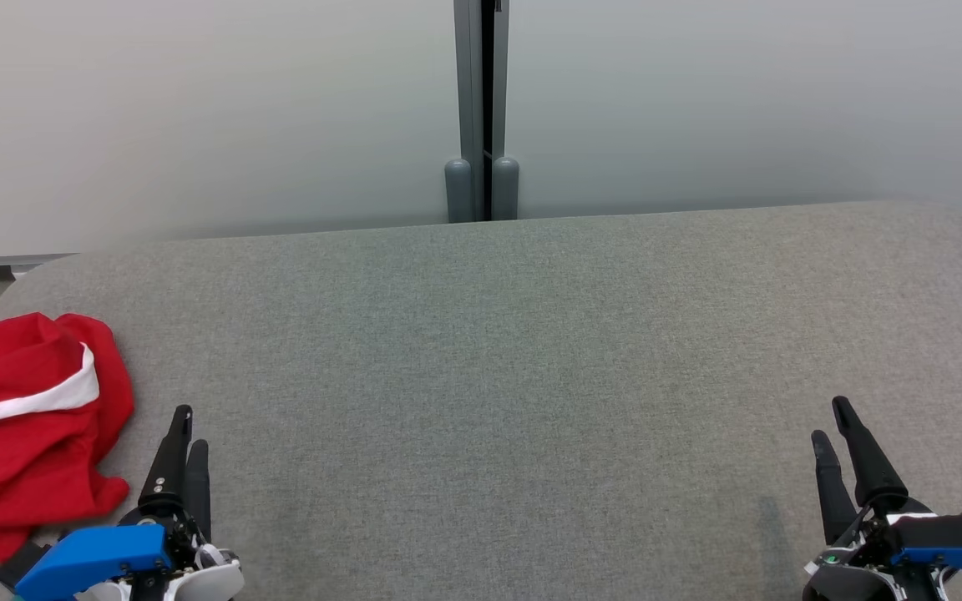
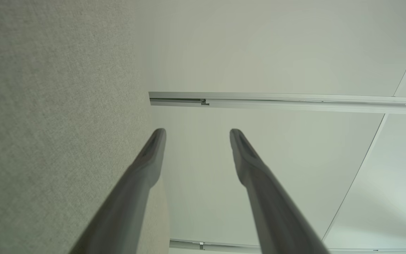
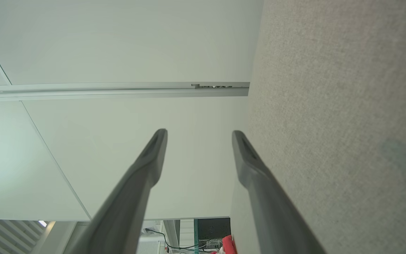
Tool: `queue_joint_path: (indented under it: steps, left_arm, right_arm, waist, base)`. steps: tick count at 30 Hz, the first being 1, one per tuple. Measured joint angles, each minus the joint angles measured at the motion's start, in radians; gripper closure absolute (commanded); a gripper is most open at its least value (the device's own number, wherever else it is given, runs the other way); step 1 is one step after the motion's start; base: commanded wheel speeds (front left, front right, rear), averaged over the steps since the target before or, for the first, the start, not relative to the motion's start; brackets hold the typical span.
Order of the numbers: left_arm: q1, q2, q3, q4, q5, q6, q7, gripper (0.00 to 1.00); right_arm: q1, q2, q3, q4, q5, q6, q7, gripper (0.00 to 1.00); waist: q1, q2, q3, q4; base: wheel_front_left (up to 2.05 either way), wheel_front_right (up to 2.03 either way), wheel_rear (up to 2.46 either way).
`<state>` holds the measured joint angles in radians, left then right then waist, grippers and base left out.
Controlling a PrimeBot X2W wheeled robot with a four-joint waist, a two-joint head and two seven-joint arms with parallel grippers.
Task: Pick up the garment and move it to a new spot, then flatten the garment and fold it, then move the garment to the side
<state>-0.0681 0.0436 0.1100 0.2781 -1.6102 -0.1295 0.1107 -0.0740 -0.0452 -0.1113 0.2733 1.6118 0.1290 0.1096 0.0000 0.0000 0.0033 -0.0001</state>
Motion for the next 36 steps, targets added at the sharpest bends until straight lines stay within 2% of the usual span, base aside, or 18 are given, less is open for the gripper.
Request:
queue_joint_path:
  steps: [8,14,36]
  left_arm:
    - [-0.009,0.000,-0.038,-0.017,0.011,0.000,-0.035,0.00]
    - [-0.023,0.018,-0.081,-0.037,0.057,0.000,-0.070,0.00]
    - [-0.039,0.058,-0.152,-0.067,0.482,0.000,-0.157,0.00]
  right_arm:
    - [0.001,-0.003,0.018,-0.017,-0.027,0.000,-0.039,0.00]
    - [0.000,-0.013,0.026,-0.025,-0.103,0.000,-0.068,0.00]
    - [-0.003,-0.032,0.040,-0.103,-0.636,0.000,-0.156,0.00]
  waist:
    - [0.0001,0.0000,0.002,0.000]
    - [0.0000,0.0000,0.002,-0.001]
    - [0.0000,0.0000,0.002,-0.004]
  base:
    - [0.00,0.00,0.00]
    - [0.00,0.00,0.00]
    - [0.00,0.00,0.00]
